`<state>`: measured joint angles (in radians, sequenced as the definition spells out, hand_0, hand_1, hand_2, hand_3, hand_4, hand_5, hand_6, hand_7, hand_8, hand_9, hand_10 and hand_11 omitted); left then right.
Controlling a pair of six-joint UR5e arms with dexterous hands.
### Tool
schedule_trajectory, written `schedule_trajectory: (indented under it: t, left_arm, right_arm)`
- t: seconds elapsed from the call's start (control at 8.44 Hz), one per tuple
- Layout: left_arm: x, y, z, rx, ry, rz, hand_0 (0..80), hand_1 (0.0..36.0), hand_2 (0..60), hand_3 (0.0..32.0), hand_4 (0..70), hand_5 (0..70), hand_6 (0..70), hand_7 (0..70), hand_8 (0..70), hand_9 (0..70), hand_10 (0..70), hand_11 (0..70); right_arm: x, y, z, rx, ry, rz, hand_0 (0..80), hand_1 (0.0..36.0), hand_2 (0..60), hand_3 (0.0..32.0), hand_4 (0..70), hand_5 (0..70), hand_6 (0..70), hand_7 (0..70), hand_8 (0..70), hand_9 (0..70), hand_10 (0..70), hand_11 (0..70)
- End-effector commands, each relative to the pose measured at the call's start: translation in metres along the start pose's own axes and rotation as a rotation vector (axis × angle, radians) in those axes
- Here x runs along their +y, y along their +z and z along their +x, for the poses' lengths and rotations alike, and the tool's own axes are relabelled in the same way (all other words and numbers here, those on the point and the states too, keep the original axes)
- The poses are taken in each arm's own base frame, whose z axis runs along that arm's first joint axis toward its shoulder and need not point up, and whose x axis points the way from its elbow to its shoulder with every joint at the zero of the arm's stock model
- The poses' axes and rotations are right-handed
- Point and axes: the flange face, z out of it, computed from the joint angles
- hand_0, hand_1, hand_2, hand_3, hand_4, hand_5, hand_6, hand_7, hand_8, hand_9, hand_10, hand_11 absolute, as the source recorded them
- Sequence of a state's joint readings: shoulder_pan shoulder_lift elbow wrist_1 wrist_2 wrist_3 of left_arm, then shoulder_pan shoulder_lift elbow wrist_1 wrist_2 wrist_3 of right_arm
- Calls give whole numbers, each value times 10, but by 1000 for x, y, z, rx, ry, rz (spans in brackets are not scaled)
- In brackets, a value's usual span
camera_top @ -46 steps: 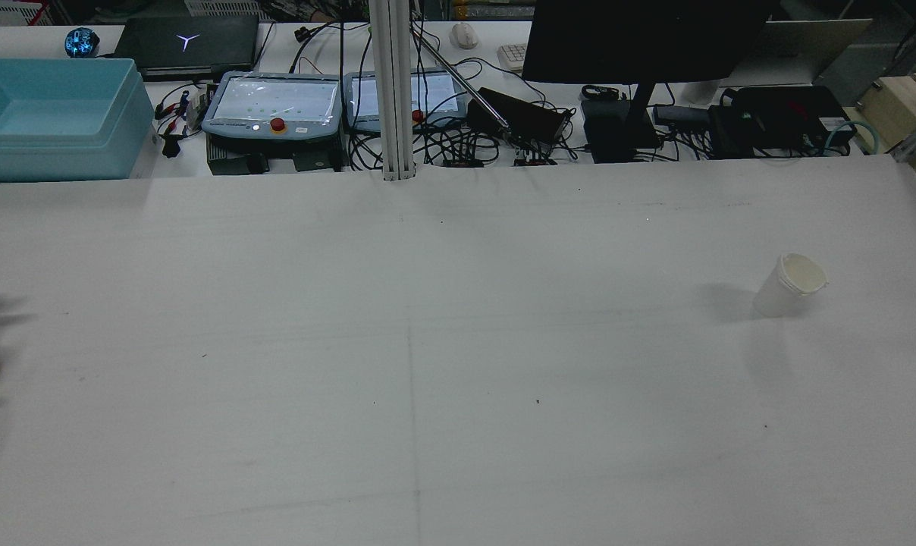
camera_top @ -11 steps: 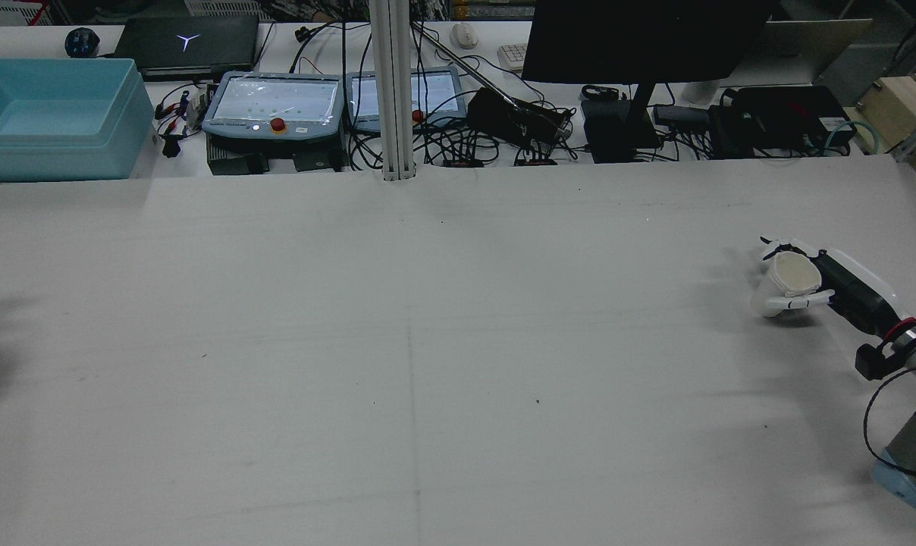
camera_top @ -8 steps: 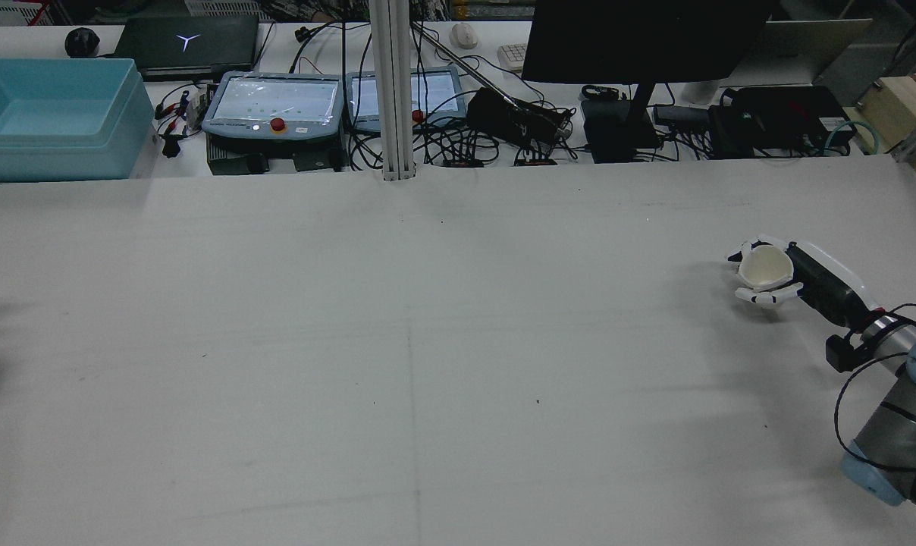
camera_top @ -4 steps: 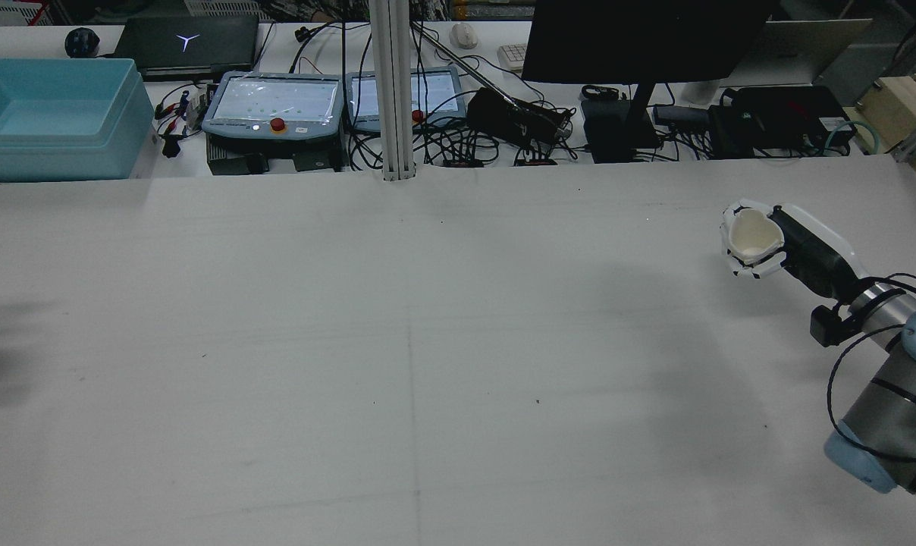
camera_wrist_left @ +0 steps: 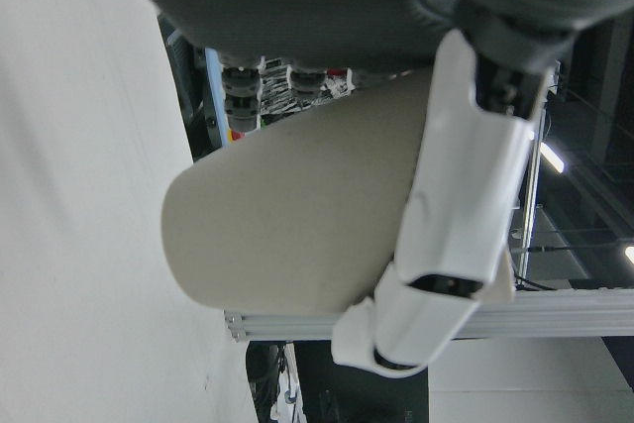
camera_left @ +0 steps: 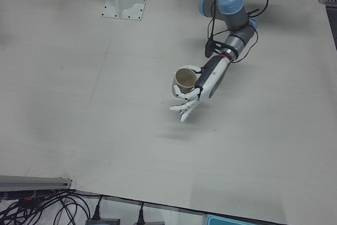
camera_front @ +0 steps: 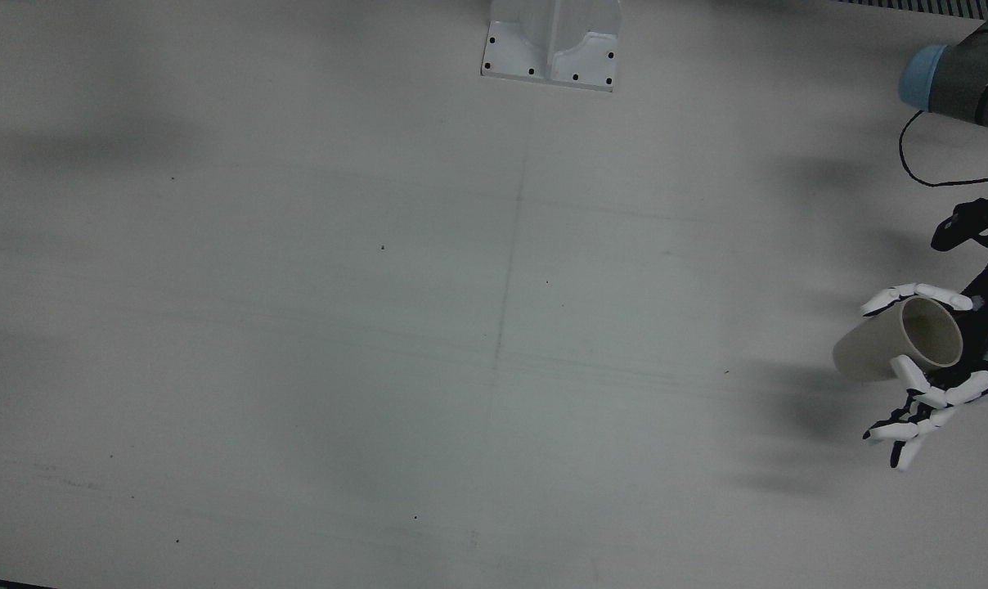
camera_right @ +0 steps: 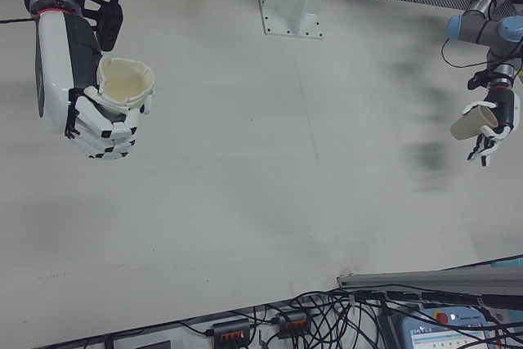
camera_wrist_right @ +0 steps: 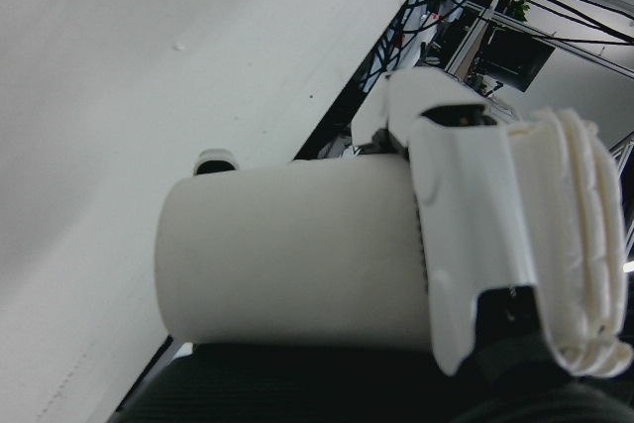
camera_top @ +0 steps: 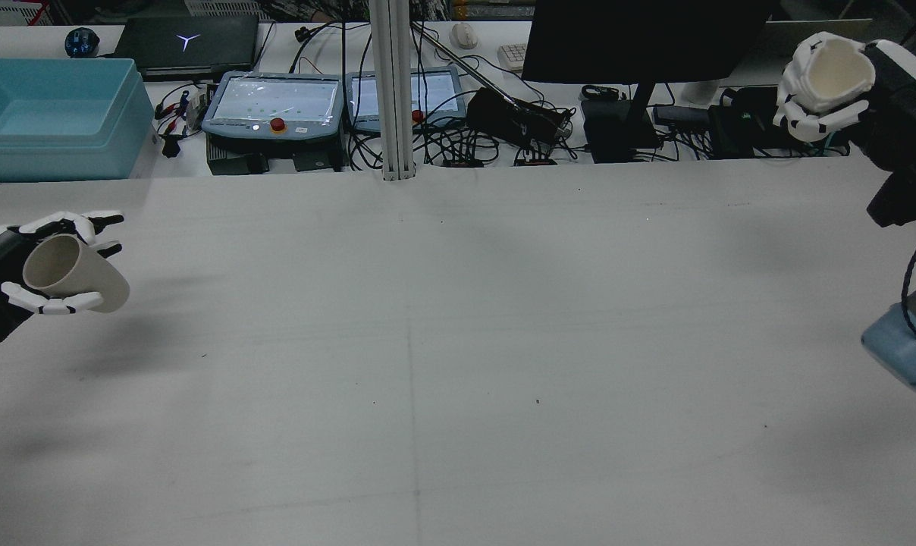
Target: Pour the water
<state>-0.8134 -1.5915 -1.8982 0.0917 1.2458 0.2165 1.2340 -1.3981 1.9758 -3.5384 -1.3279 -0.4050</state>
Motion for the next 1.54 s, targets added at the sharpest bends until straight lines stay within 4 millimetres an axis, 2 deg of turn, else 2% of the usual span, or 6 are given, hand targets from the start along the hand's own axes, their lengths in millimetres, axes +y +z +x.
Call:
schedule_trajectory:
  t: [0.0, 0.24, 0.36, 0.71, 1.07, 1.42]
  left_arm:
    - [157, 89, -104, -207, -50, 34, 800, 360, 600, 0, 324, 700, 130, 228, 49, 33, 66, 140]
    - [187, 97, -150, -285, -38, 54, 800, 360, 600, 0, 314, 700, 126, 217, 47, 29, 64, 133]
    - [202, 114, -159, -290, -39, 56, 800, 360, 600, 0, 316, 700, 133, 224, 50, 31, 66, 137]
    - [223, 131, -162, -283, -54, 33, 800, 360, 600, 0, 320, 700, 144, 231, 53, 36, 68, 142]
    - [242, 138, -157, -274, -62, 22, 800, 360, 600, 0, 326, 700, 147, 237, 55, 39, 68, 142]
    - [258, 141, -155, -273, -68, 9, 800, 360, 600, 0, 325, 700, 146, 238, 57, 41, 68, 144]
  right_arm:
    - [103, 33, -67, -80, 20, -91, 800, 360, 600, 0, 308, 700, 548, 700, 422, 553, 378, 570]
    - [189, 60, -89, -121, -73, -184, 800, 360, 600, 0, 364, 700, 587, 700, 440, 584, 368, 557]
    - [249, 76, -67, -94, -154, -246, 800, 360, 600, 0, 383, 700, 603, 700, 446, 598, 365, 554]
    - [373, 76, 70, -27, -367, -371, 800, 360, 600, 0, 456, 700, 643, 700, 447, 608, 380, 571]
    - [412, 30, 187, 66, -506, -394, 800, 360, 600, 0, 401, 700, 583, 700, 414, 567, 351, 536]
    - [417, 38, 226, 111, -641, -387, 800, 360, 600, 0, 392, 700, 559, 700, 399, 544, 332, 513]
